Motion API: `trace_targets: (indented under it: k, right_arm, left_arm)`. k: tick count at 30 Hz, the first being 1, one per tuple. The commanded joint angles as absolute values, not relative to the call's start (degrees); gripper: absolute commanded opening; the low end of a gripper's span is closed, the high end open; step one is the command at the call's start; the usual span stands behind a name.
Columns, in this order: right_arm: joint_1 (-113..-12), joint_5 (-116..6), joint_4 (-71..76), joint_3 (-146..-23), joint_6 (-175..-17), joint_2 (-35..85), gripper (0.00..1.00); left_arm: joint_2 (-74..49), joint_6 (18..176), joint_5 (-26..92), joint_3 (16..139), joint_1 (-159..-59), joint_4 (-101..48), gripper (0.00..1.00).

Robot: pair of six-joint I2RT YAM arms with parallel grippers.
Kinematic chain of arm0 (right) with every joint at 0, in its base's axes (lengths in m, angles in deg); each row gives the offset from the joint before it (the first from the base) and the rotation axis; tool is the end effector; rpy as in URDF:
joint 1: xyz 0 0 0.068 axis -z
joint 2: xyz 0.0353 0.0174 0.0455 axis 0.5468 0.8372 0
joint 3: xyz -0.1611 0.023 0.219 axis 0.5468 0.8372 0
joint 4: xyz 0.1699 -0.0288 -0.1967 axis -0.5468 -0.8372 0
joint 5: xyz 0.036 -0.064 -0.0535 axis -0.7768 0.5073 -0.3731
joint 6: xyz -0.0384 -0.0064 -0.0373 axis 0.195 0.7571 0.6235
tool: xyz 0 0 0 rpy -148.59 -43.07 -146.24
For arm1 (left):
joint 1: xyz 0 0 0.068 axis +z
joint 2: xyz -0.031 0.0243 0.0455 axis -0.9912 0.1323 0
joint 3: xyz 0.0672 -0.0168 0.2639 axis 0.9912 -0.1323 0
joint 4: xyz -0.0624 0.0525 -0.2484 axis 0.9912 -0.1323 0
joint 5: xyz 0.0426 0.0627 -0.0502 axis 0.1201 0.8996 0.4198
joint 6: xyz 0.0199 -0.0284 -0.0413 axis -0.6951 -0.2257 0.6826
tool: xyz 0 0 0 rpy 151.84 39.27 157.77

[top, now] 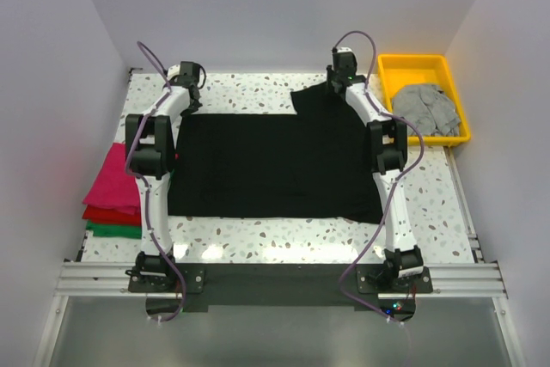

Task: Fold and stack the t-shirts
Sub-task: Fold the tshirt

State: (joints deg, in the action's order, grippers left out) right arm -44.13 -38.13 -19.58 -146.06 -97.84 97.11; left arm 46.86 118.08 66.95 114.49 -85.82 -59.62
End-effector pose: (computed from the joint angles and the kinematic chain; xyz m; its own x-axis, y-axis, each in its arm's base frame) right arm 0.5830 0.1070 0.1545 -0.6162 0.0284 -0.7871 0.0317 0.9994 0.0112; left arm 0.5111 -0.0151 0.1564 -0.6033 -0.4574 -0.6533 -0.6102 0.7922 0.0089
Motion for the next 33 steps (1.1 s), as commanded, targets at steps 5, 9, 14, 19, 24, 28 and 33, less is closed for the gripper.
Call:
trace_targets:
  k: [5, 9, 14, 19, 24, 28, 33]
  right_arm:
    - [-44.5, -35.8, -21.7, -145.2, -97.4, 95.2, 0.15]
    - [-44.3, -34.5, -20.9, -144.6, -97.5, 92.9, 0.02]
    - [-42.6, -34.2, -20.3, -143.8, -99.7, 89.7, 0.00]
    - [-39.8, -35.3, -19.1, -140.9, -102.4, 84.5, 0.00]
    - [-37.9, -38.0, -18.4, -140.0, -104.2, 81.3, 0.00]
    - [-37.5, -38.9, -18.3, -140.0, -104.4, 79.7, 0.00]
    - [-36.9, -39.7, -18.6, -139.7, -104.6, 77.7, 0.00]
  left_arm:
    - [48.0, 117.0, 65.9, 114.6, -85.6, -58.4, 0.00]
    - [47.4, 117.2, 65.3, 114.6, -85.6, -57.9, 0.00]
    - [45.8, 118.4, 64.1, 114.4, -85.6, -56.9, 0.00]
    - [44.1, 119.1, 62.6, 114.7, -85.6, -55.7, 0.00]
    - [43.3, 119.0, 61.1, 115.4, -85.6, -53.6, 0.00]
    - [43.3, 118.7, 59.6, 116.7, -85.6, -52.0, 0.00]
    - [43.3, 118.5, 58.2, 119.0, -85.3, -50.5, 0.00]
